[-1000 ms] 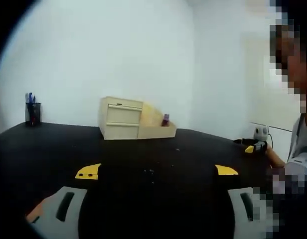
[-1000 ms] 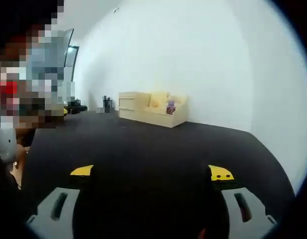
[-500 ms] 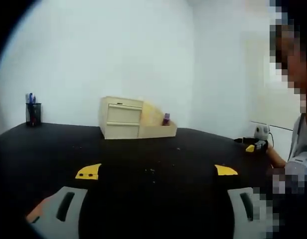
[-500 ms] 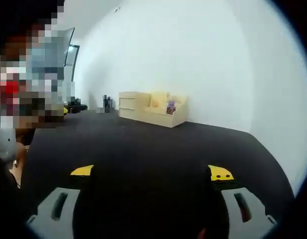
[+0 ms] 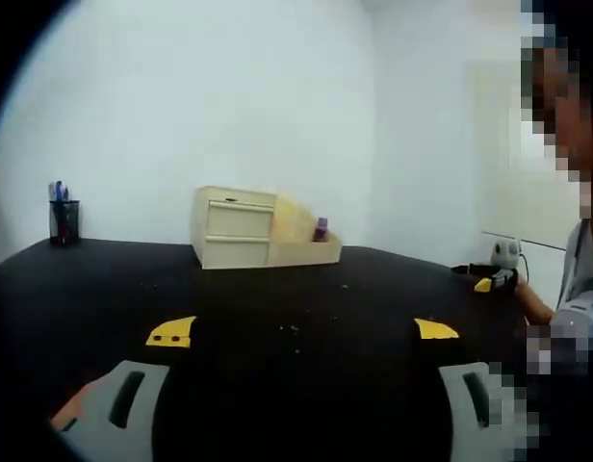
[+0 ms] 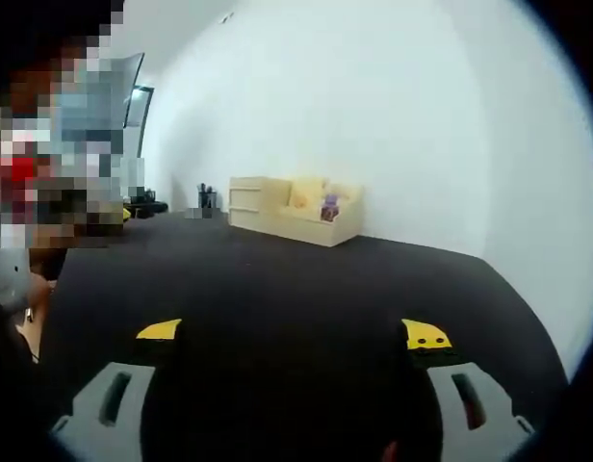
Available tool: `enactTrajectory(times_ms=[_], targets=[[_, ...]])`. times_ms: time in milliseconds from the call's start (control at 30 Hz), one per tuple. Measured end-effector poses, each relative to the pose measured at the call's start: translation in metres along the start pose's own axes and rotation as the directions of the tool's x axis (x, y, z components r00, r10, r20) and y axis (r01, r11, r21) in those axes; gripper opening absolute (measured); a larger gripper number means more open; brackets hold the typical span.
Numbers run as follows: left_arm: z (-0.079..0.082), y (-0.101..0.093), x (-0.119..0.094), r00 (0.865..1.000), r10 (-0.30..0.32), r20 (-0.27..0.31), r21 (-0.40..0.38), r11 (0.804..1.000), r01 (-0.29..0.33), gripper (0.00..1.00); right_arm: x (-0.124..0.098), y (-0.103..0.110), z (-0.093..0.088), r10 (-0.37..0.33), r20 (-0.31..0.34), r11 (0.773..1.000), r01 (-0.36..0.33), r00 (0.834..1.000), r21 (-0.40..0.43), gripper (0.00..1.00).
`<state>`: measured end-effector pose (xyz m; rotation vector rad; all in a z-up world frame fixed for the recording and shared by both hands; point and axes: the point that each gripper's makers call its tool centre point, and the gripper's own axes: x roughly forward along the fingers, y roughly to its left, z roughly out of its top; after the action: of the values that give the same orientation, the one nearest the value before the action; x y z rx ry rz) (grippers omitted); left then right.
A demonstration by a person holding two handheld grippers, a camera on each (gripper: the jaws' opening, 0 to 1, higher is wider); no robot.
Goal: Open the drawer, pick up the cosmetic bottles from the table one by one, place them into the drawer, release the gripper, close the drawer, and move the gripper away
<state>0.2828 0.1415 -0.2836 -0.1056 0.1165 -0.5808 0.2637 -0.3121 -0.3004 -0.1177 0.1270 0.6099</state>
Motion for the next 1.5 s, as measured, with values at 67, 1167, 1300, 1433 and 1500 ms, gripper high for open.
enactTrajectory(times_ms=[67, 1167, 1300, 1433, 1500], targets=[[-0.0007, -0.0001, 0.0001, 1.0, 0.001, -0.003, 0.003, 1.0, 0.0, 0.83, 0.0001, 0.0002, -0.0002, 0.0, -0.001, 1.0, 0.0, 1.0, -0.002, 0.83], [-0.0003, 0.003, -0.0001, 1.0, 0.004, -0.01, 0.01, 1.0, -0.004, 0.81, 0.0002, 0.0007, -0.0011, -0.004, -0.008, 1.0, 0.004, 1.0, -0.016, 0.82], [-0.0012, 0.0023, 0.0001, 1.0, 0.003, -0.014, 0.015, 1.0, -0.003, 0.81, -0.0004, -0.0006, -0.0007, -0.004, -0.007, 1.0, 0.004, 1.0, -0.014, 0.82], [-0.0004, 0.0027, -0.0002, 1.0, 0.004, -0.011, 0.013, 1.0, -0.004, 0.81, -0.0004, -0.0007, -0.0008, -0.005, -0.008, 1.0, 0.005, 1.0, -0.017, 0.82], [0.0, 0.0031, -0.0004, 1.0, 0.005, -0.009, 0.01, 1.0, -0.005, 0.81, -0.0005, -0.0008, -0.0006, -0.004, -0.007, 1.0, 0.004, 1.0, -0.016, 0.82]])
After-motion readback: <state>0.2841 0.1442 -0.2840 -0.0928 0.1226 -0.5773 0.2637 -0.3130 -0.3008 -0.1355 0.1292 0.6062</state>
